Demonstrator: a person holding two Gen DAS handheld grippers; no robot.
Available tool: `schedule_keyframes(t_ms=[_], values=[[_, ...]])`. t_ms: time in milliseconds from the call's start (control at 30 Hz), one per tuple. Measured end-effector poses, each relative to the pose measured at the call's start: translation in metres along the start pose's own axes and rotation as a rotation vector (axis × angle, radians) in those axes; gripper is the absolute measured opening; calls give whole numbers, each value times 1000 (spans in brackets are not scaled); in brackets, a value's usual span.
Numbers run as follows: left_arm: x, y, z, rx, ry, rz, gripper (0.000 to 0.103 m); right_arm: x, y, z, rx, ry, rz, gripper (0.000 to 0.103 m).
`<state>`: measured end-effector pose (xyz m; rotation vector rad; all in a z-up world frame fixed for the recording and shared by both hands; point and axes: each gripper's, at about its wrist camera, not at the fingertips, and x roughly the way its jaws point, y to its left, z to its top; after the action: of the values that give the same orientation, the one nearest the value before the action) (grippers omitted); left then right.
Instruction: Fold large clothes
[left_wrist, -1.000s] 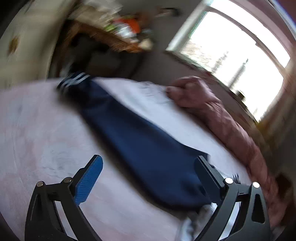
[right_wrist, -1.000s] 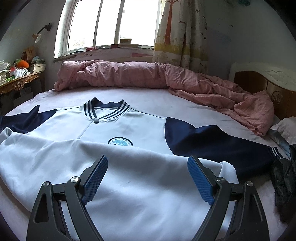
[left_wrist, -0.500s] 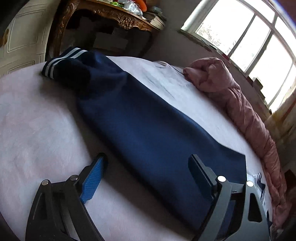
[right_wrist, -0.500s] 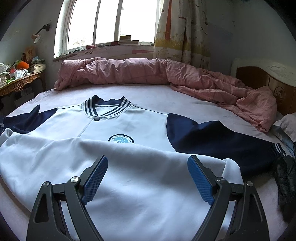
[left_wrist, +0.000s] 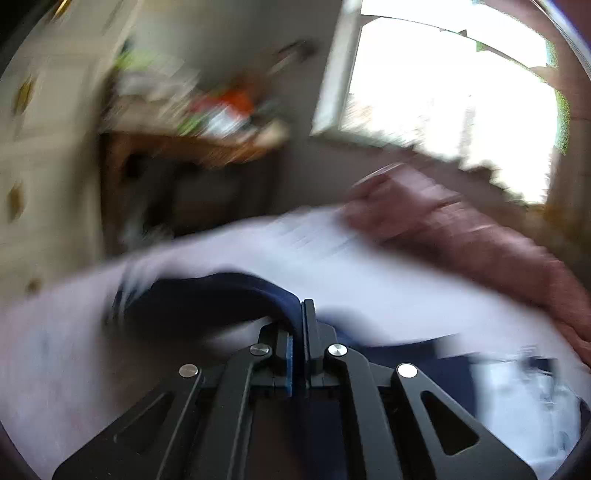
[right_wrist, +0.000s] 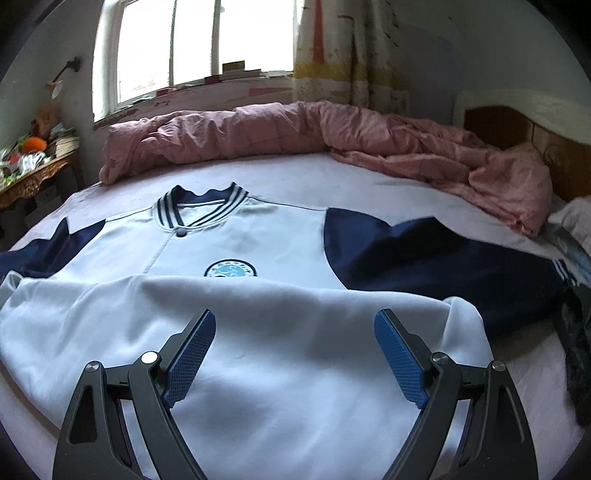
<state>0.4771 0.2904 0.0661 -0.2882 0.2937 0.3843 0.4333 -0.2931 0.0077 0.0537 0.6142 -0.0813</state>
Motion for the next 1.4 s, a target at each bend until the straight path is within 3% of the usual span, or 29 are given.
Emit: schedule_keyframes(t_ms=[100,233,367,500,633,700,733,800,833,933,1067,1233,1400], values=[[-44,-73,14,46,-47,-164,3,0,-1,0,3,0,-3,89],[-70,-184,-10,202,33,-348,3,-4,4,2,-35,-25,-29,89],[-67,-263,-56,299,133,-388,3,-8,2,3,-37,-44,-37,89],[-47,-300,-113,375,254,-403,4,-3,-6,4,5,-16,-16,89],[-20,-287,-166,371,452,-411,9,-1,-12,5,36,1,11,89],[-26,-281,-179,363,510,-403,21,-2,-9,5,27,-4,14,89],[-36,-275,-179,363,490,-398,27,-3,-7,5,18,-8,12,89],[-61,-266,-180,407,421,-399,65,-3,-4,4,5,-11,6,89],[-72,-263,-181,448,383,-372,68,-2,-3,4,0,-9,4,89],[-105,-247,-181,504,293,-356,68,0,-4,4,5,2,2,89],[-132,-203,-163,377,188,-347,74,-2,-5,4,10,-6,-4,89],[-114,-171,-144,255,204,-347,74,-3,0,3,-13,-14,-19,89],[-98,-145,-118,270,103,-173,74,-10,6,4,-45,-41,-24,89]])
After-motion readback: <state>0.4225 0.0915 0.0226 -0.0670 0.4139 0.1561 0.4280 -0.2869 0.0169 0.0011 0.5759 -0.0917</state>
